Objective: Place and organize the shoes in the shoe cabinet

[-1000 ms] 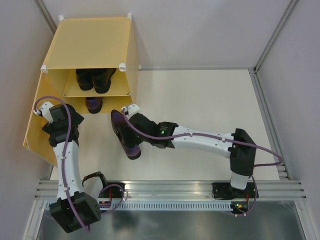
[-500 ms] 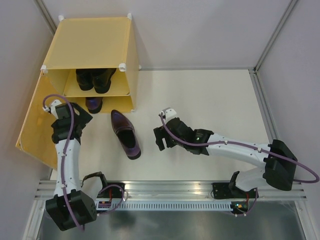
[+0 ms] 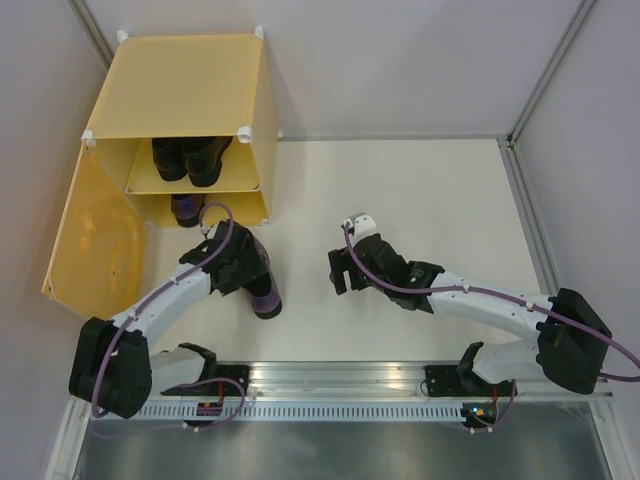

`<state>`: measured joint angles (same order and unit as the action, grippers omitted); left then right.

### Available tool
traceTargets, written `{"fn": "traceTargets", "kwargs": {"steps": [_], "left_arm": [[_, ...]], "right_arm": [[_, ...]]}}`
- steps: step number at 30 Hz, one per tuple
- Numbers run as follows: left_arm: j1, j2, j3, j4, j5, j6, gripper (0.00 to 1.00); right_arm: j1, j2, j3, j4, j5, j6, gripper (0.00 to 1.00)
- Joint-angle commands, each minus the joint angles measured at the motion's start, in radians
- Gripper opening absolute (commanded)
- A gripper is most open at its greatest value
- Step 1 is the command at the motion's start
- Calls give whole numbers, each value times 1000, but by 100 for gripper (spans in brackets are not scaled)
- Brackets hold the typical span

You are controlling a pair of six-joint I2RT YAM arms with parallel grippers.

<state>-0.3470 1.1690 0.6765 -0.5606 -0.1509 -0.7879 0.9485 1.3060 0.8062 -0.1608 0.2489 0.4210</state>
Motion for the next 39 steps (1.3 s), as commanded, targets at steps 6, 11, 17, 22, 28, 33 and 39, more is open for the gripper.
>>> {"fn": "traceTargets", "kwargs": {"steps": [6, 11, 17, 22, 28, 33, 39], "left_arm": [[-6, 89, -32, 96, -168, -132, 45], [32, 50, 38, 58, -271, -51, 11], [184, 121, 204, 62, -250, 168, 2], [264, 288, 382, 82, -185, 372, 2], [267, 393, 475, 91, -30, 525, 2], [267, 422, 489, 110, -24, 588, 4], [283, 526, 590, 137, -38, 622, 10]], "right_arm": [[-45, -53, -61, 87, -7, -18, 86], [-65, -40, -78, 110, -34, -16, 86], [-71, -39, -93, 127, -40, -16, 86], [-74, -37, -102, 139, -51, -10, 86], [-80, -28, -108, 144, -59, -8, 86], [-82, -19, -107, 152, -74, -5, 86], [-83, -20, -113, 152, -74, -7, 86]]}}
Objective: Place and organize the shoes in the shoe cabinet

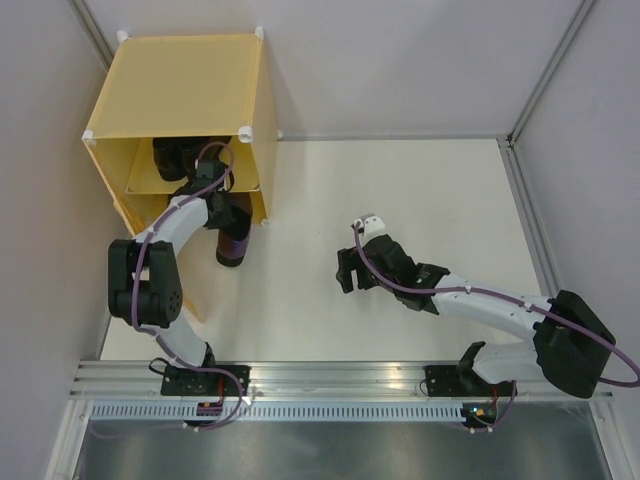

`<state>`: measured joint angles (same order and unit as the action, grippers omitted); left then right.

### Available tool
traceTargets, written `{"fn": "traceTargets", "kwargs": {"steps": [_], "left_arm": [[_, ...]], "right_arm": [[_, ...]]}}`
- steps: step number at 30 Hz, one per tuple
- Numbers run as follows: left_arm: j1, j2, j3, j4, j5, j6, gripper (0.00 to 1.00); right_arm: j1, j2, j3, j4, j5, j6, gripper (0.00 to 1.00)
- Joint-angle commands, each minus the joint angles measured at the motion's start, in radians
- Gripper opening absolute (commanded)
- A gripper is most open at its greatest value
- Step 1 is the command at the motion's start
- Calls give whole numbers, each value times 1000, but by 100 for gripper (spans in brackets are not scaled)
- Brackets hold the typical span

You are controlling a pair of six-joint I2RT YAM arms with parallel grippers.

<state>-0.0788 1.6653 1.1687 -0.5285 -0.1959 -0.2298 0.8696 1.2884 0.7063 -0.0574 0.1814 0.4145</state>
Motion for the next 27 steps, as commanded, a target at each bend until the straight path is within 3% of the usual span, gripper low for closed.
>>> {"fn": "traceTargets", "kwargs": {"steps": [1, 6, 9, 12, 15, 18, 22, 27], "left_arm": [[16, 39, 108, 111, 6, 69, 16], [25, 48, 121, 116, -23, 49, 29], [27, 7, 82, 114, -42, 24, 46], [28, -59, 19, 101, -69, -20, 63], [28, -145, -56, 84, -95, -71, 65], [34, -235, -118, 45, -137, -101, 81], [77, -329, -152, -56, -185, -147, 85], [246, -479, -216, -93, -139, -189, 86]], "right_arm": [[-6, -4, -14, 48, -3, 0, 86], [-7, -9, -19, 48, 3, -3, 86], [-7, -1, -18, 48, -8, -3, 86], [-6, 6, -18, 48, -14, -2, 86], [-6, 9, -16, 48, -13, -2, 86], [-6, 11, -16, 48, -14, -3, 85], [-6, 15, -16, 48, -17, 0, 85], [-6, 17, -16, 76, -31, 1, 85]]}}
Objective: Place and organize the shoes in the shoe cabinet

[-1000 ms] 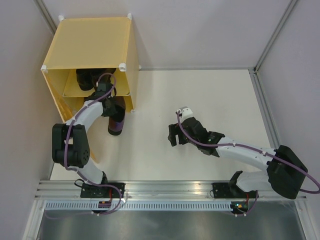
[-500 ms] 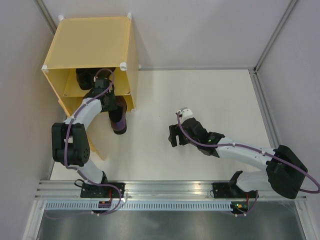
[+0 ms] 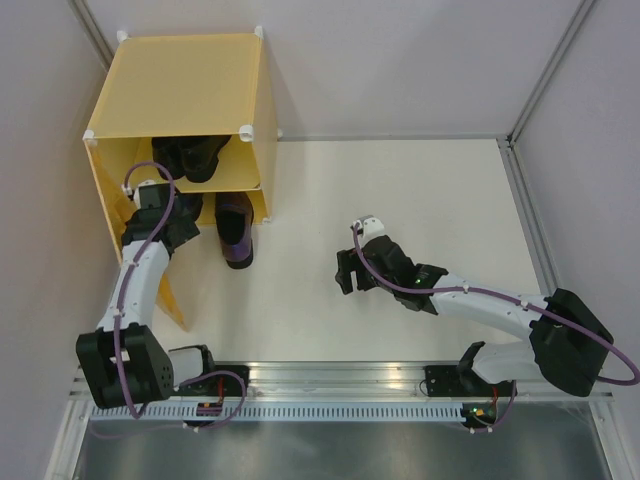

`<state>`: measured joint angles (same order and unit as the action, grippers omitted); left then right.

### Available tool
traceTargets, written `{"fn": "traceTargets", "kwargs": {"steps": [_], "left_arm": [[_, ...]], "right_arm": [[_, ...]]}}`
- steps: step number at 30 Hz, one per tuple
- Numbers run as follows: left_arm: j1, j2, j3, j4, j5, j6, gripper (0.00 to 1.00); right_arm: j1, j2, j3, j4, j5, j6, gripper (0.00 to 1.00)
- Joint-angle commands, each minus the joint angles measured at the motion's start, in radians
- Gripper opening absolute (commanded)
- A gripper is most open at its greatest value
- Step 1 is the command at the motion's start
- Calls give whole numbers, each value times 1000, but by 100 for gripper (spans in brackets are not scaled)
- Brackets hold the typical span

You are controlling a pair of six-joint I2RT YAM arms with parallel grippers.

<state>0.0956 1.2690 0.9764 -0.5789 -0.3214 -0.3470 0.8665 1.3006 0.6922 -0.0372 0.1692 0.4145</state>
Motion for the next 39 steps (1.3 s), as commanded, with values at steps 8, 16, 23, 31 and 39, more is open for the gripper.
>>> {"fn": "traceTargets", "kwargs": {"steps": [8, 16, 23, 31, 39], "left_arm": [[105, -138, -82, -53, 197, -128, 93], [-83, -284, -330, 216, 279, -204, 100], [-209, -272, -458, 453, 233, -202, 100], [-255, -59, -384, 544, 102, -184, 84], [-255, 23, -308, 573, 50, -70, 37]], "right_arm": [[-4, 3, -3, 59, -23, 3, 85], [-4, 12, -3, 65, -31, 4, 85], [-4, 14, -3, 65, -36, 3, 85], [-3, 20, -3, 65, -30, 0, 85], [-4, 20, -3, 56, -2, -5, 85]]}}
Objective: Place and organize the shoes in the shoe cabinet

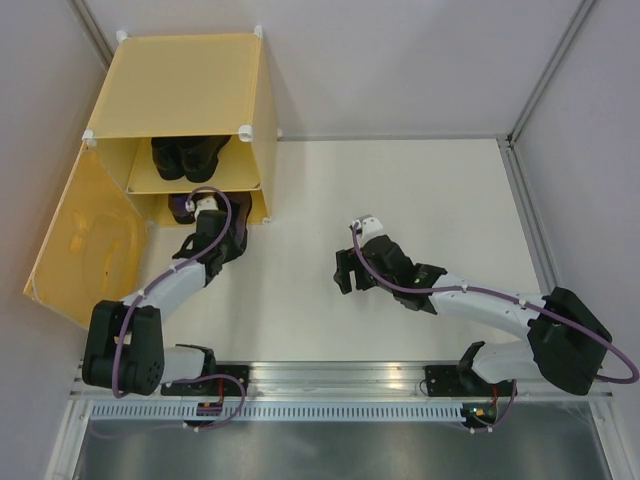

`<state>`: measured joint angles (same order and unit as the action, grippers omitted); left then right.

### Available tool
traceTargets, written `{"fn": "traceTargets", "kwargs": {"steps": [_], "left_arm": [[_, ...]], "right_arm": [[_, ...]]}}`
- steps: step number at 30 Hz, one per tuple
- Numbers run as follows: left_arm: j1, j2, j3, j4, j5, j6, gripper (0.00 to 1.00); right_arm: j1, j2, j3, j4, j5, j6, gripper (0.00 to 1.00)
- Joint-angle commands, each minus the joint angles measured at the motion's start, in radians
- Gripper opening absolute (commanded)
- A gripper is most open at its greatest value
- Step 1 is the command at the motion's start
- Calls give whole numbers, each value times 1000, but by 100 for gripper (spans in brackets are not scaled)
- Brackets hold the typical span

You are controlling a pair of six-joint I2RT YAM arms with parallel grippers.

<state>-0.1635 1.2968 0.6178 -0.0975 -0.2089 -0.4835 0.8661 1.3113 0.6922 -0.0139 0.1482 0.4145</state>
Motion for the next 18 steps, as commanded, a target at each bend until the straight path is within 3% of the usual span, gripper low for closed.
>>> {"fn": "traceTargets", "kwargs": {"steps": [1, 18], "left_arm": [[5, -10, 51, 129, -69, 77, 36], [93, 199, 203, 249, -72, 134, 44]], "right_arm": [[-6, 11, -3, 32, 21, -5, 85], [-6, 34, 3, 31, 25, -14, 85]]}}
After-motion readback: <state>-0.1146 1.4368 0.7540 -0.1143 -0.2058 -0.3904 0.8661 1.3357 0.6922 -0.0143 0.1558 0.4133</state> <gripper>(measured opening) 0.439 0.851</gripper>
